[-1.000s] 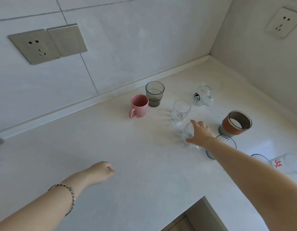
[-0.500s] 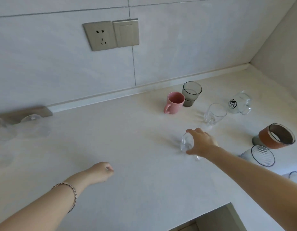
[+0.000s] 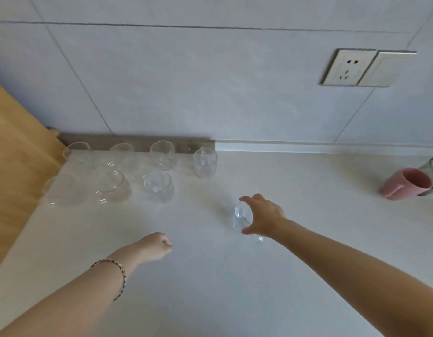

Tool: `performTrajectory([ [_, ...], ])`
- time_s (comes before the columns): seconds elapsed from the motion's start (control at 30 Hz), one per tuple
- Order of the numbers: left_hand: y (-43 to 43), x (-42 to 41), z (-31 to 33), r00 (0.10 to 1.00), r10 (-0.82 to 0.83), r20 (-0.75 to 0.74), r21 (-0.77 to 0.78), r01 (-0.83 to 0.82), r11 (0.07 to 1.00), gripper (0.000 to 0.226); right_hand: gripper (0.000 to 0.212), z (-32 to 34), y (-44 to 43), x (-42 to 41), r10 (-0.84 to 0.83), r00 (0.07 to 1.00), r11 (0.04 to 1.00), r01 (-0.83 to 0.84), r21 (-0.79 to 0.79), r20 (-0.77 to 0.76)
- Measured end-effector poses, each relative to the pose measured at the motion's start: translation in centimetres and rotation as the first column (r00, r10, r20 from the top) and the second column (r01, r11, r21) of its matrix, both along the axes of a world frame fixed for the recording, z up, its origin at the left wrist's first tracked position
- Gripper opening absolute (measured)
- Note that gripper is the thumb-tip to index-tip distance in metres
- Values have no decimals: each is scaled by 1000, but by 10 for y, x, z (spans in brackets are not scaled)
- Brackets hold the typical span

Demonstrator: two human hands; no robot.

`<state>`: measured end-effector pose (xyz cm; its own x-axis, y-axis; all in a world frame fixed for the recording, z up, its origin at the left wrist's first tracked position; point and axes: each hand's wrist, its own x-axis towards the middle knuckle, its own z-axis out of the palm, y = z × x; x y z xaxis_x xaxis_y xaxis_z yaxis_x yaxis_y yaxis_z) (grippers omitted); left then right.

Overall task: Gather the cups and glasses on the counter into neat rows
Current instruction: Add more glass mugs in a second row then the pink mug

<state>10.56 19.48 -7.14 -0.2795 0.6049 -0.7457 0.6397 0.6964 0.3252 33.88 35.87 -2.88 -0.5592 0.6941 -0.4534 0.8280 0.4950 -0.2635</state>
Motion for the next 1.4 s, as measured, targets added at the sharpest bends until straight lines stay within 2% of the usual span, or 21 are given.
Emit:
performTrajectory([
  [0.13, -25, -58, -1, 998, 59, -2, -8, -59, 998, 29, 86, -1, -6, -89, 10, 1000, 1000, -10, 1, -25],
  [0.27, -35, -90, -7, 997, 75, 11, -12, -75, 997, 27, 87, -7, -1, -141, -5, 1000, 1000, 5, 15, -3],
  [0.47, -30, -108, -21, 995, 79, 61, -6, -79, 997, 15, 89, -15, 10, -167, -5, 998, 999, 2, 40, 68],
  [0.63, -18, -99, -23, 996, 28, 84, 16, -30, 999, 10, 90, -18, 7, -155, -26, 1000, 1000, 26, 8, -6],
  [0.8, -5, -70, -23, 996, -45, 78, -1, 45, 999, 11, 88, -16, 6, -105, -116, 993, 991, 114, -76, -14],
  [1.0, 44, 1, -10, 972, -229, 48, 19, 228, 973, 27, 58, -7, 29, 12, -249, 950, 939, 284, -194, 188],
  [1.2, 114, 105, 7, 928, -366, 70, 87, 360, 929, 30, 45, -4, 69, 146, -371, 906, 906, 401, -137, 204],
  [1.4, 165, 221, 6, 942, -320, 98, 66, 314, 947, 28, 44, 6, 135, 263, -453, 887, 889, 457, -39, 90],
])
